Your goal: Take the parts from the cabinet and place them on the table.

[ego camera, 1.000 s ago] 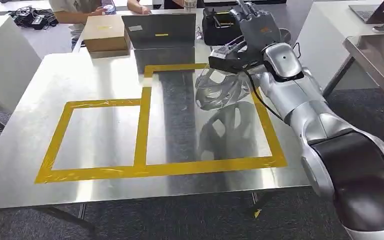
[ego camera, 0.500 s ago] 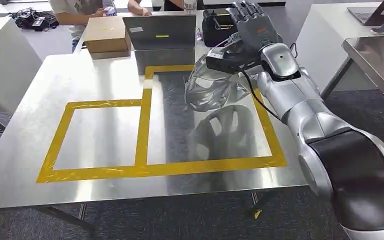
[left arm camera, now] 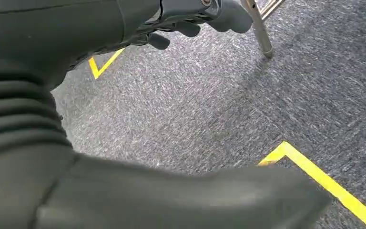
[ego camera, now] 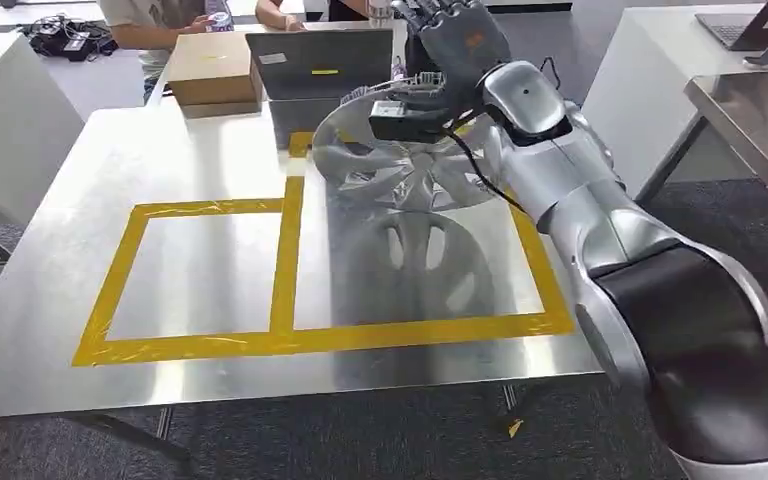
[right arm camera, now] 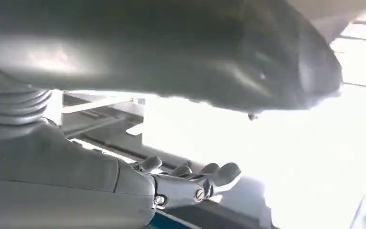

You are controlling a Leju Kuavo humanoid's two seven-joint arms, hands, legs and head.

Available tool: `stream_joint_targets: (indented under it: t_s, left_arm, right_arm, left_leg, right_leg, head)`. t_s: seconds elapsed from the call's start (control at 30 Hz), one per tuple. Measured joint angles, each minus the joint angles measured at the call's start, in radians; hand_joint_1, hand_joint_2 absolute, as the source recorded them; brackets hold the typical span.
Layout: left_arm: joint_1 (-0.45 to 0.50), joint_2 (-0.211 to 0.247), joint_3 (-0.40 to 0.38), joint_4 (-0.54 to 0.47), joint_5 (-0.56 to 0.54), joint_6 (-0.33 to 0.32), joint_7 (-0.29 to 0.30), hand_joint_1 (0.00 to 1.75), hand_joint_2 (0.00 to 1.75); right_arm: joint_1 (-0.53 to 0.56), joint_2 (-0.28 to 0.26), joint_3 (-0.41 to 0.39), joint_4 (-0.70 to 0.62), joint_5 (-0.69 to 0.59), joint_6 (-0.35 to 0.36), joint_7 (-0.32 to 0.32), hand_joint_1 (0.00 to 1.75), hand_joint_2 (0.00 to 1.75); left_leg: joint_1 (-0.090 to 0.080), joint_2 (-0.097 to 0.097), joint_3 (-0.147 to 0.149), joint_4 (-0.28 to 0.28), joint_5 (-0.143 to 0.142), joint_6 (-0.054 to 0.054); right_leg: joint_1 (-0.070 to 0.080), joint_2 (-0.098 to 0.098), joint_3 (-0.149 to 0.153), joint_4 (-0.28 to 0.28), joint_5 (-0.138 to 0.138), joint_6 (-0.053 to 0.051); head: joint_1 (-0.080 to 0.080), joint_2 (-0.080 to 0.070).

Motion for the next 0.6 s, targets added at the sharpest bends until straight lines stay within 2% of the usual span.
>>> stream_joint_targets:
  t_s: [0.2,0.43,0.6]
  left_arm:
    - [0.0,0.0,0.0,0.0,0.038,0.003,-0.007,0.0,0.0]
    - [0.0,0.002,0.001,-0.001,0.049,0.004,-0.01,0.0,0.0]
    - [0.0,0.002,0.001,-0.001,0.064,0.009,-0.013,0.0,0.0]
  right_arm:
    - [-0.045,0.033,0.0,-0.054,-0.083,0.039,-0.05,0.0,0.0]
    - [-0.058,0.056,0.0,-0.091,-0.129,0.067,-0.038,0.0,0.0]
    - [-0.06,0.056,0.0,-0.094,-0.14,0.062,-0.035,0.0,0.0]
  left_leg:
    - [0.0,0.0,0.0,0.0,0.0,0.0]
    - [0.0,0.0,0.0,0.0,0.0,0.0]
    - [0.0,0.0,0.001,0.0,0.0,0.0]
  right_leg:
    - [0.0,0.0,0.0,0.0,0.0,0.0]
    - [0.0,0.0,0.001,0.0,0.0,0.0]
    - [0.0,0.0,0.001,0.0,0.0,0.0]
  head:
    - [0.0,0.0]
    - [0.0,0.0]
    - [0.0,0.0]
